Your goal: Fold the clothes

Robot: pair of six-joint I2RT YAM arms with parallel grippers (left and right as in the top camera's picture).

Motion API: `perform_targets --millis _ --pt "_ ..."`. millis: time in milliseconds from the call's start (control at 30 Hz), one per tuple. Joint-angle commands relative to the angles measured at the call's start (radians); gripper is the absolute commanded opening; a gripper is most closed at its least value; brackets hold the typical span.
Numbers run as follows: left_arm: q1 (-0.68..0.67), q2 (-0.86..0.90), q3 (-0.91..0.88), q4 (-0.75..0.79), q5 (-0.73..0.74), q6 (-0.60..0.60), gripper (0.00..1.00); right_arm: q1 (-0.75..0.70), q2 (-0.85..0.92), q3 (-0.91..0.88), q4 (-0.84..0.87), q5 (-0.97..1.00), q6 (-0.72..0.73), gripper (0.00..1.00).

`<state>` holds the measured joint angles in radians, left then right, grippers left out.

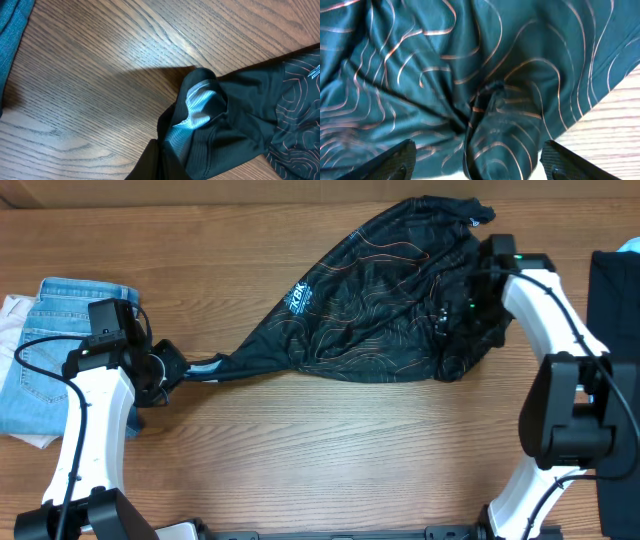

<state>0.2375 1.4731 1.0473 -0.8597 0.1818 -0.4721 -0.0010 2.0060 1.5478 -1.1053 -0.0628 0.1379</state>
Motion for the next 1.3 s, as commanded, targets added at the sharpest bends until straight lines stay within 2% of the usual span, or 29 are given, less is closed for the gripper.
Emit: perform_targets --millis 0,200,400,433,533,567,867,967,1100,1267 --pt "0.005 -0.006 0.003 -0.002 -0.005 0.008 0.04 0.011 0.000 -0.037 0.027 0.134 0.088 0.83" --pt "0.005 -0.006 0.003 -0.008 -0.005 0.023 0.04 0.012 0.000 -0.127 0.120 0.130 0.102 0.80" --pt "0.005 -0.006 0.003 -0.008 -0.005 0.023 0.04 0.012 0.000 -0.145 0.183 0.133 0.103 0.69" --pt "0.005 -0.006 0.003 -0.008 -0.005 0.023 0.04 0.012 0.000 -0.145 0.186 0.134 0.103 0.65" --pt "0.005 -0.006 0.003 -0.008 -0.005 0.023 0.04 0.012 0.000 -0.145 0.188 0.151 0.103 0.46" --pt "0.005 -0.006 0.003 -0.008 -0.005 0.023 0.04 0.012 0.000 -0.145 0.188 0.161 0.103 0.44" --pt "0.005 -0.006 0.003 -0.008 -0.005 0.024 0.04 0.012 -0.001 -0.141 0.185 0.269 0.126 0.34" --pt "0.005 -0.008 0.003 0.002 -0.005 0.029 0.04 0.012 -0.007 -0.125 0.171 0.267 0.126 0.28" --pt "0.007 -0.032 0.024 0.043 0.002 0.074 0.04 0.011 -0.055 -0.073 0.126 0.267 0.120 0.25" --pt "0.007 -0.064 0.108 0.048 0.003 0.076 0.04 0.011 -0.153 -0.007 0.066 0.174 0.050 0.19"
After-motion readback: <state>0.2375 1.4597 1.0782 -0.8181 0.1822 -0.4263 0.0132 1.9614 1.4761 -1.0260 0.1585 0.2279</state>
